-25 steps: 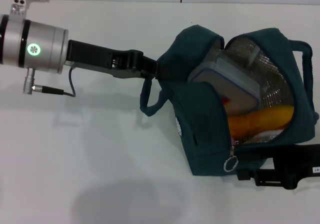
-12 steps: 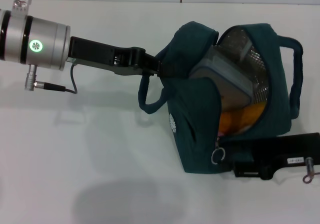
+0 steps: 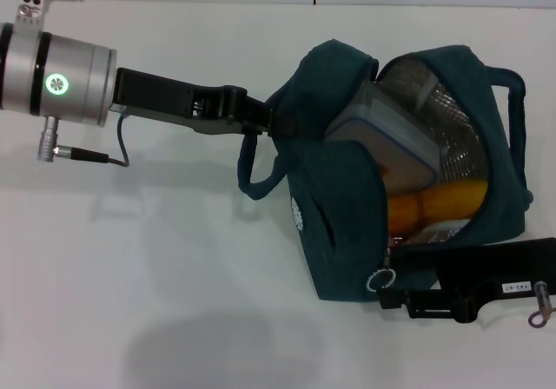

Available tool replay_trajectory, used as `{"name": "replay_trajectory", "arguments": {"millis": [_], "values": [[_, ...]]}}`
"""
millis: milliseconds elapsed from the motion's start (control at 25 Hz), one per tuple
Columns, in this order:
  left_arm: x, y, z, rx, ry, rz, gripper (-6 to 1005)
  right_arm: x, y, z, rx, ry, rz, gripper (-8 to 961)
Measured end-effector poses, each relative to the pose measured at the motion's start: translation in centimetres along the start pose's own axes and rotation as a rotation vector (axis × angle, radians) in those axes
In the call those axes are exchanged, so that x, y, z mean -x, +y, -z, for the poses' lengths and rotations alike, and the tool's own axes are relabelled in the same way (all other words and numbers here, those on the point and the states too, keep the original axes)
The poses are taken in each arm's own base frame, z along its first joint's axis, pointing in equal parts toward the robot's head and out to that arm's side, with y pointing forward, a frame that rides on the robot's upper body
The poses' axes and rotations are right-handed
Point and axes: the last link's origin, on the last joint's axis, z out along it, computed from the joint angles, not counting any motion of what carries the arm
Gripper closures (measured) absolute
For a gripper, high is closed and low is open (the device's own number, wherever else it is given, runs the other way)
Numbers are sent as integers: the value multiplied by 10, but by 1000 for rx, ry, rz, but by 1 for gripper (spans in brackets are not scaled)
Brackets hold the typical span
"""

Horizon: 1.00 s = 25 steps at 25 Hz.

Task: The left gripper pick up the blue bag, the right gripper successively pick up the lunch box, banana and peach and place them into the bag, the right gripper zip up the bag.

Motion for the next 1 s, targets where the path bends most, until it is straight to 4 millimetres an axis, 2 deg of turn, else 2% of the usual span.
{"name": "replay_trajectory", "arguments": {"millis": [360, 520, 680, 1000], "values": [[2, -1, -1, 3, 0, 3, 956, -2, -2, -5, -18, 9, 1, 496], [5, -2, 0, 2, 2, 10, 956, -5, 5, -11, 33, 40, 4, 496], [8, -4, 1, 0, 4, 20, 956, -5, -4, -10, -42, 11, -5, 497], [10, -5, 2, -2, 6, 25, 957, -4, 4, -13, 17, 7, 37, 497]]}}
